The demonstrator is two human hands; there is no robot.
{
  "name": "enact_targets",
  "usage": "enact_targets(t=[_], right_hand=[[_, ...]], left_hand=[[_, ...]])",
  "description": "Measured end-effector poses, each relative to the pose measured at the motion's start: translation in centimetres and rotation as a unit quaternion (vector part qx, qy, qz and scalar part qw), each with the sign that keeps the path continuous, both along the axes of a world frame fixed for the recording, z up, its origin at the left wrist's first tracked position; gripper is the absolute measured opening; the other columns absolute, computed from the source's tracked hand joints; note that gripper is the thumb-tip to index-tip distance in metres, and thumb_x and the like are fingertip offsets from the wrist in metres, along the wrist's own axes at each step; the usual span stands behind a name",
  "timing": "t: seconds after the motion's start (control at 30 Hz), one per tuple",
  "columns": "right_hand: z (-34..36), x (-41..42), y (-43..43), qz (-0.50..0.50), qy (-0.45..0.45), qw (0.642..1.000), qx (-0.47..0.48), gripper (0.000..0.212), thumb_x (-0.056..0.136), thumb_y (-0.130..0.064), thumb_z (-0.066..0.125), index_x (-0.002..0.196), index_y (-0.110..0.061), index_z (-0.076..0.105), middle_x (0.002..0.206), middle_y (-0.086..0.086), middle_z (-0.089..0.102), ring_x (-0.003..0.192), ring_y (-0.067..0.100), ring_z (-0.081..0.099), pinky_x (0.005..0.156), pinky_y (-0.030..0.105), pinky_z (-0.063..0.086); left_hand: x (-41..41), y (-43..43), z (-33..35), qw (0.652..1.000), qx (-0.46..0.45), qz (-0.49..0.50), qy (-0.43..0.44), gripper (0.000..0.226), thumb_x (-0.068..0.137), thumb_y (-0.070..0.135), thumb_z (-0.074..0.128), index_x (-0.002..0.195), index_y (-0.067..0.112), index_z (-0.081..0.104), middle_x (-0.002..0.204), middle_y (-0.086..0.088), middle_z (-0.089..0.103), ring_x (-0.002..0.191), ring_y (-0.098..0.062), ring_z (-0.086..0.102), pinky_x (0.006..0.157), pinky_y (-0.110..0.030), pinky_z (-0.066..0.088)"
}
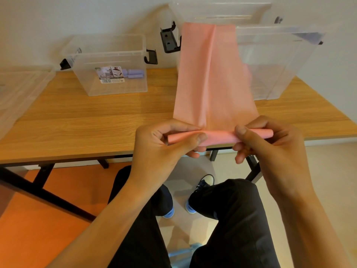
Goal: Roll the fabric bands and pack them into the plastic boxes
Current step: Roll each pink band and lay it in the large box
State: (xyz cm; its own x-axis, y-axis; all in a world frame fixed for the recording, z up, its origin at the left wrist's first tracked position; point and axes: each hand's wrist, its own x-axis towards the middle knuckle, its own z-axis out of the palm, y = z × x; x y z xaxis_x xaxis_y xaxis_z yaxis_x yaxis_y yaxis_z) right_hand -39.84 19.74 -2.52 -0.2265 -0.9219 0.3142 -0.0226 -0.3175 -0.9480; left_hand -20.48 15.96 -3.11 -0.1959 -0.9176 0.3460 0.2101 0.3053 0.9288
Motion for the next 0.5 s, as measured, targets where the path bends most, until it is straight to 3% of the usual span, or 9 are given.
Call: enact_targets(t=[0.1,0.17,0.33,0.4,0.5], right_hand=[[-0.16,-0.13,-0.18,0.026,0.016,0.999,0.015,0.033,0.074,-0.032,0.077,0.1,-0.014,0.072,0.078,0.01,0.074,0.065,0.029,0.072,0.059,0.042,0.056],[-0.29,-0.14,-0.35,0.038,0.008,0.999,0.011,0.031,0.073,-0.027,0.079,0.101,-0.015,0.072,0.084,0.008,0.075,0.071,0.029,0.073,0.06,0.04,0.058],[-0.47,0.26,-0.48,0.017,0.0,1.0,-0.008,0.014,0.077,-0.015,0.075,0.086,-0.005,0.071,0.071,0.009,0.072,0.057,0.023,0.069,0.057,0.028,0.057],[-0.3,0.29,-0.24,0.002,-0.003,1.0,-0.01,0.017,0.078,-0.019,0.075,0.084,-0.004,0.071,0.066,0.01,0.07,0.052,0.022,0.066,0.054,0.028,0.055],[0.04,0.14,-0.02,-0.008,0.0,1.0,-0.003,0.025,0.078,-0.026,0.074,0.085,-0.002,0.071,0.064,0.007,0.069,0.049,0.022,0.064,0.051,0.028,0.054]], left_hand=[[0.09,0.24,0.11,1.0,-0.006,0.006,0.004,0.015,0.076,0.007,0.076,0.091,0.006,0.075,0.077,-0.01,0.076,0.065,-0.028,0.075,0.055,-0.026,0.057],[0.17,0.23,0.16,1.0,-0.006,0.005,0.002,0.015,0.076,0.007,0.076,0.09,0.006,0.074,0.077,-0.009,0.076,0.065,-0.027,0.075,0.055,-0.026,0.057],[0.51,-0.01,0.21,1.0,0.011,-0.017,-0.01,0.026,0.072,0.008,0.08,0.097,0.006,0.074,0.09,-0.007,0.077,0.08,-0.028,0.075,0.059,-0.029,0.059],[0.47,-0.1,0.16,1.0,0.006,-0.023,-0.018,0.028,0.074,0.006,0.079,0.102,0.006,0.074,0.095,-0.007,0.077,0.085,-0.028,0.076,0.061,-0.029,0.06],[0.27,-0.11,0.02,1.0,-0.001,-0.014,-0.005,0.02,0.075,0.005,0.078,0.095,0.006,0.074,0.086,-0.01,0.077,0.077,-0.028,0.076,0.06,-0.028,0.059]])
